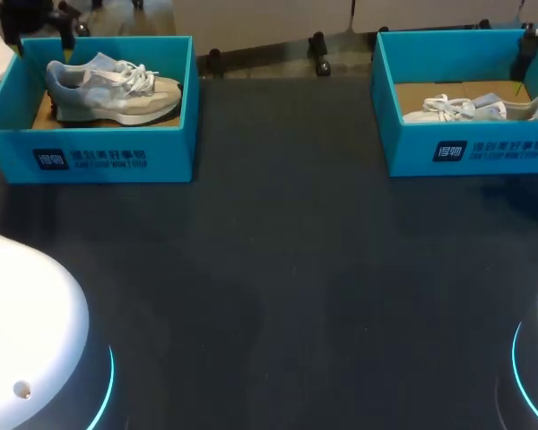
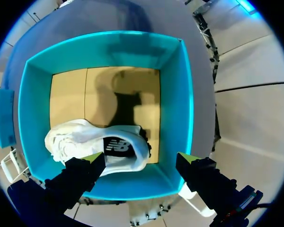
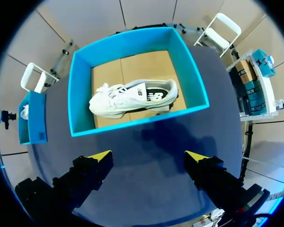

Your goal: Take the shoe out of the shoebox, open the shoe tongue, remove and reinsert the insole, then place the shoe into the shoebox

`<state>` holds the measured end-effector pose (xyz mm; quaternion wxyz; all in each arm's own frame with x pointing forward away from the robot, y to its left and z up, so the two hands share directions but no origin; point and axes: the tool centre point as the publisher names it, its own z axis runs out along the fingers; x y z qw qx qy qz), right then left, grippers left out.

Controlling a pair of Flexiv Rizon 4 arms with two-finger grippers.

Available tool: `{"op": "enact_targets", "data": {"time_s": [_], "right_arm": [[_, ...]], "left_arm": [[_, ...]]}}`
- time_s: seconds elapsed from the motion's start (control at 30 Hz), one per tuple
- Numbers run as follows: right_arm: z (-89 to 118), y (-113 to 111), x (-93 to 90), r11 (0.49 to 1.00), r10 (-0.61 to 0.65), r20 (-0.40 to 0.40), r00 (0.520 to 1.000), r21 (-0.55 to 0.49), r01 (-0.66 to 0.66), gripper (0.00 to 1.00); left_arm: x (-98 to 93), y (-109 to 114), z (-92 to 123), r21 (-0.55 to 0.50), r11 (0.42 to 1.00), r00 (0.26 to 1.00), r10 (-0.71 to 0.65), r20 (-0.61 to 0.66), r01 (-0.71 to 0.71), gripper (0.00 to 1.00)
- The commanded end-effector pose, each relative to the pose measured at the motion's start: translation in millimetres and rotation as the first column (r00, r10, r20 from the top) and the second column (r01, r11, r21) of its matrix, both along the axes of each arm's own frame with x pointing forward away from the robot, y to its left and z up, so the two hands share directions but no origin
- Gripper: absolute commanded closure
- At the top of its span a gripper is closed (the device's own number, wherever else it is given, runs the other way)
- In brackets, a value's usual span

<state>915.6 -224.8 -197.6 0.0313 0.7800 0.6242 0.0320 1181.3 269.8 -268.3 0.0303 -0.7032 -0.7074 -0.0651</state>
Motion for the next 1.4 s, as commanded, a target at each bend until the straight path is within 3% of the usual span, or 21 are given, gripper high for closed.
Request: {"op": "enact_targets", "data": {"time_s": [0.03, 0.13, 0.27, 0.8, 1.4], "right_arm": [[0, 1, -0.9, 1.0, -0.002, 0.002, 1.0, -0.001, 0.002, 0.0], [0, 1, -0.9, 1.0, -0.002, 0.002, 1.0, -0.001, 0.002, 0.0], [0, 1, -0.9, 1.0, -0.002, 0.002, 1.0, -0.001, 0.002, 0.0], [0, 1, -0.9, 1.0, -0.002, 0.002, 1.0, -0.001, 0.002, 0.0], [0, 1, -0.9, 1.0, -0.002, 0.002, 1.0, -0.001, 0.002, 0.0]], "left_arm": [[12.8, 0, 1, 0.002, 1.0, 0.999, 0.006, -0.054, -0.006, 0.0], [12.8, 0, 1, 0.002, 1.0, 0.999, 0.006, -0.054, -0.006, 0.0], [19.4, 0, -14, 0.002, 1.0, 0.993, 0.018, -0.116, -0.018, 0.0], [17.7, 13, -50, -0.028, 0.999, 0.989, 0.021, -0.148, -0.025, 0.0], [16.5, 14, -84, -0.031, 0.999, 0.993, 0.034, -0.111, -0.037, 0.0]]}}
